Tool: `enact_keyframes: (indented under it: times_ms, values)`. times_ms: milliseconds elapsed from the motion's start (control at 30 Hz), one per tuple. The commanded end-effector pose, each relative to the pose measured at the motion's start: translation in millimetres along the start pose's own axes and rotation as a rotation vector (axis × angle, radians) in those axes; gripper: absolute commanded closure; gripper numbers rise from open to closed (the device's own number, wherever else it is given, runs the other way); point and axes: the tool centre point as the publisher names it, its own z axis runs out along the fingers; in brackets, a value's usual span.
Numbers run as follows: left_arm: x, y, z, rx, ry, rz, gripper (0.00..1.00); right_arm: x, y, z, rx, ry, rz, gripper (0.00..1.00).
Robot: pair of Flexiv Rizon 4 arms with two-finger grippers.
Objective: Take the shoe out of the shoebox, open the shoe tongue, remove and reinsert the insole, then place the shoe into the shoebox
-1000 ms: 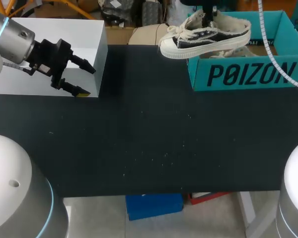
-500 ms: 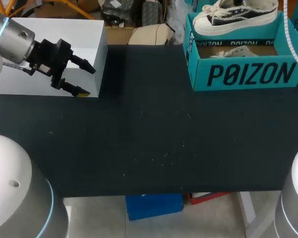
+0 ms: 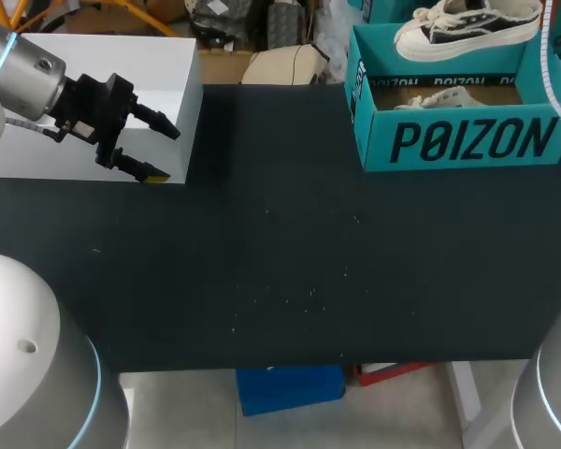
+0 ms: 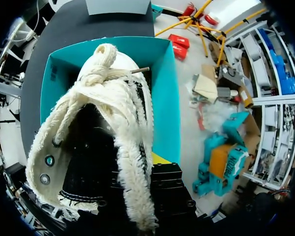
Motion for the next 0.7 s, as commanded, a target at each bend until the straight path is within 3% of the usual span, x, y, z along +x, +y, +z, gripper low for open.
enact_keyframes:
  times_ms: [33, 333, 700]
  values:
    - [0.8, 0, 1, -0.004, -0.004, -0.001, 0.00, -39.5, -4.9, 25, -0.029, 0.079, 0.011, 1.00]
    - [0.8, 0, 1, -0.004, -0.004, -0.001, 0.00, -26.1, -0.4, 46, -0.077, 0.029, 0.028, 1.00]
    - [0.8, 0, 1, -0.004, -0.004, -0.001, 0.00, -9.9, 0.4, 37, -0.053, -0.022, 0.021, 1.00]
